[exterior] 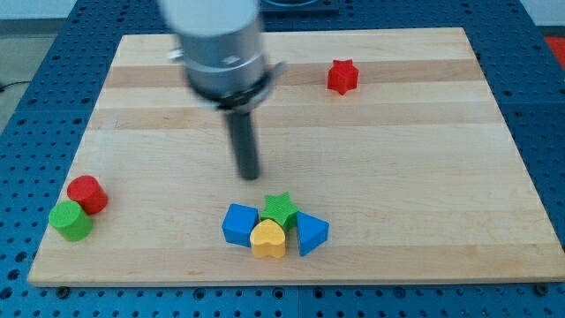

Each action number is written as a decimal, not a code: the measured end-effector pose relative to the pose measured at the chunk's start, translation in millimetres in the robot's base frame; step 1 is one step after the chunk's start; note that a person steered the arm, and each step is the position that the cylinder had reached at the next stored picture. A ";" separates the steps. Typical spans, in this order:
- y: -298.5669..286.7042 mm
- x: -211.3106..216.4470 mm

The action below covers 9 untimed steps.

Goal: Push the red star towards the bottom side of the board

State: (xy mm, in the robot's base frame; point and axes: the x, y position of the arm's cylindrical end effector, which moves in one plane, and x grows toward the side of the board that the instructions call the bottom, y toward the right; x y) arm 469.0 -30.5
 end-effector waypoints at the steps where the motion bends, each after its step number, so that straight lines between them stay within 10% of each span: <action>1: 92.9 -60.9; 2: 201.1 -116.8; 3: 187.9 -198.8; 4: 104.4 -193.8; 6: 145.8 -132.5; 9: 54.4 -67.9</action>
State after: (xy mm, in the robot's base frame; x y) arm 401.1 23.9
